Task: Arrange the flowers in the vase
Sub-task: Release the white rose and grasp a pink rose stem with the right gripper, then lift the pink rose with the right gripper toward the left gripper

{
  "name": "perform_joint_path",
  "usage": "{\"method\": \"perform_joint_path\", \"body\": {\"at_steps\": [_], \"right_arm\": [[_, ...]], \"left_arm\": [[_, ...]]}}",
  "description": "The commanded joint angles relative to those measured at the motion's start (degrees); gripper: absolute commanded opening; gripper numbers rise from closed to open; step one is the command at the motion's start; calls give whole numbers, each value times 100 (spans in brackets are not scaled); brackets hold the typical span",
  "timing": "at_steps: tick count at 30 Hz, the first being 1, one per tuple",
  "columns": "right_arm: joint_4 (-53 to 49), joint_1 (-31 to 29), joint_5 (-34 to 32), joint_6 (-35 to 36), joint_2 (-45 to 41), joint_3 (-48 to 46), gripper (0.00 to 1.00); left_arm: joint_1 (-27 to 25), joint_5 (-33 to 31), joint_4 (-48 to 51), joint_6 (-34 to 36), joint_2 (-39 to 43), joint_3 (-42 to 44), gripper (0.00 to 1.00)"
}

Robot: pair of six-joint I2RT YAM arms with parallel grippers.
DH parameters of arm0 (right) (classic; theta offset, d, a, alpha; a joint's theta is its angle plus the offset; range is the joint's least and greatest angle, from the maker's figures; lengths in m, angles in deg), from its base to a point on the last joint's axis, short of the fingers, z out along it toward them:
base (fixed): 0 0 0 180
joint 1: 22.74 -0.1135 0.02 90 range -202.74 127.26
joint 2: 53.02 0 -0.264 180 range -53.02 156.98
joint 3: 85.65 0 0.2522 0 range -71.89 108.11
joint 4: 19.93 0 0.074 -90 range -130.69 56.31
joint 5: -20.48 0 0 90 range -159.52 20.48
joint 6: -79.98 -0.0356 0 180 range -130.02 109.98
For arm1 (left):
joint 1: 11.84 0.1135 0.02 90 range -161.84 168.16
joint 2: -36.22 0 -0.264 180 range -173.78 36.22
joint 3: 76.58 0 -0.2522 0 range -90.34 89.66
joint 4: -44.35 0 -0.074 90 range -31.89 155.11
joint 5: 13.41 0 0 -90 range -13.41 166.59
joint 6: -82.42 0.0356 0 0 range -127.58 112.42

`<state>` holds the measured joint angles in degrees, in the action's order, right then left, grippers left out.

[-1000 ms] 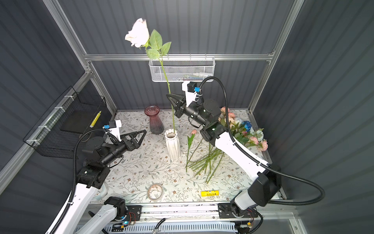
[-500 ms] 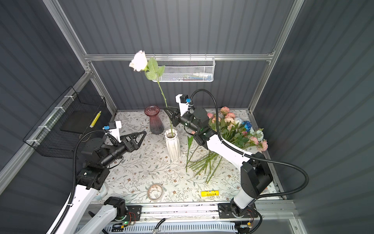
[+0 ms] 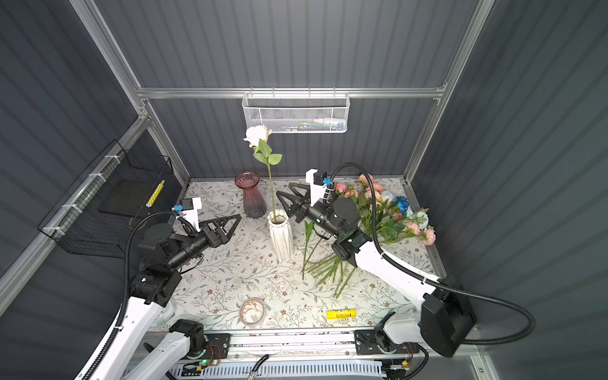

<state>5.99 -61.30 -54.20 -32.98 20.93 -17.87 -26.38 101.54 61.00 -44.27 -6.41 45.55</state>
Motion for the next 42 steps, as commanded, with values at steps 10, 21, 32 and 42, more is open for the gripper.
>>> {"method": "perform_joint_path", "body": {"at_steps": [10, 21, 32, 42], "right_arm": [[-3141, 364, -2411, -1357, -1844, -1719, 66], [-4602, 1509, -1727, -1490, 1174, -202, 53], [-5414, 1692, -2434, -1439, 3525, 1626, 42], [-5524, 1822, -2149, -1605, 4252, 2230, 25]], "left_arm": [[22, -11, -220, 55, 71, 368, 100], [22, -60, -98, 109, 98, 448, 100], [22, -44, -82, 64, 236, 469, 100], [23, -34, -17, 78, 282, 439, 100]]}}
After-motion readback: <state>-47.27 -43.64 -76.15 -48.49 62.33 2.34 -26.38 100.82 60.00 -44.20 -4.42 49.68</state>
